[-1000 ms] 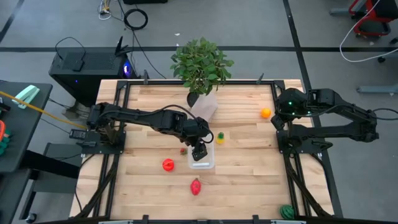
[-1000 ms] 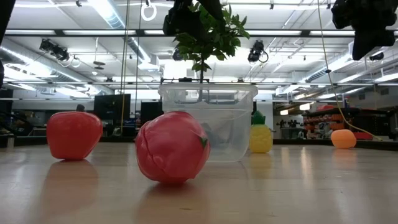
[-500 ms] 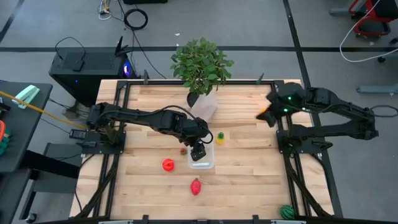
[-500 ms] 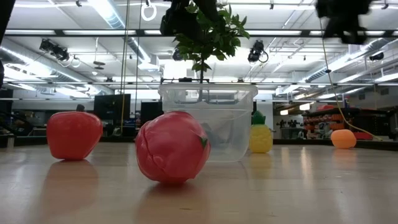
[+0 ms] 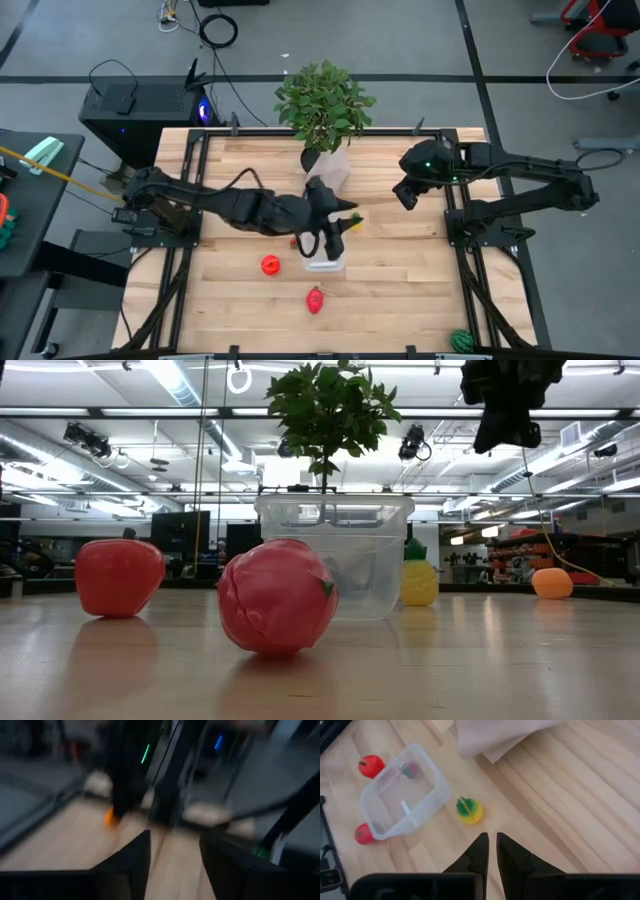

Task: Pick and placing Produce into tupperware
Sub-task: Put the red apple into the transparent bin

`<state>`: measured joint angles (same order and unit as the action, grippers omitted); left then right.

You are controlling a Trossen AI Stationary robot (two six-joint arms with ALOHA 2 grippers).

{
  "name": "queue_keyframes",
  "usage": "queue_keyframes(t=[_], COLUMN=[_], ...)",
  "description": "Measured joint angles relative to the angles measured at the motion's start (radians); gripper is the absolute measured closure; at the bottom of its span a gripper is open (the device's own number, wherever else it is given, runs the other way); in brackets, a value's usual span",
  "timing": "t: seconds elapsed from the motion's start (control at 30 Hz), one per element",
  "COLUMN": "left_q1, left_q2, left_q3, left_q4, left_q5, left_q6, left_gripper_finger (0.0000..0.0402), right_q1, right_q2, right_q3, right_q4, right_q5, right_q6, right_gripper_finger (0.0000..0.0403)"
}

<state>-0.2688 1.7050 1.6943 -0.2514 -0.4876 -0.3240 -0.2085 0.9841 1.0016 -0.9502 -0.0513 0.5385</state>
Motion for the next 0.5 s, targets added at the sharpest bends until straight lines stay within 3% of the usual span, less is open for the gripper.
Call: queue_keyframes(t=[0.07, 0.27, 0.5], left_q1=[-0.002, 0.02, 0.025], left_q2=[0.001, 0.002, 0.001], left_q3=[0.0, 0.0, 0.0], left_q4=[0.146, 0.569, 1.064], left_q5=[0.064, 0.4, 0.465], left_q6=[0.066, 0.173, 0.262], left_gripper_finger=[0.0259, 0.0316, 0.035], right_q1=[0.0, 0.0, 0.0], right_q2=[0.002, -0.016, -0.062], right_q3=[0.0, 0.0, 0.0], right_q4=[0.0, -0.009, -0.053], right_q5=[0.0, -0.001, -0.001], right_q6=[0.0, 0.018, 0.044], right_gripper_finger=[0.036, 0.036, 0.036])
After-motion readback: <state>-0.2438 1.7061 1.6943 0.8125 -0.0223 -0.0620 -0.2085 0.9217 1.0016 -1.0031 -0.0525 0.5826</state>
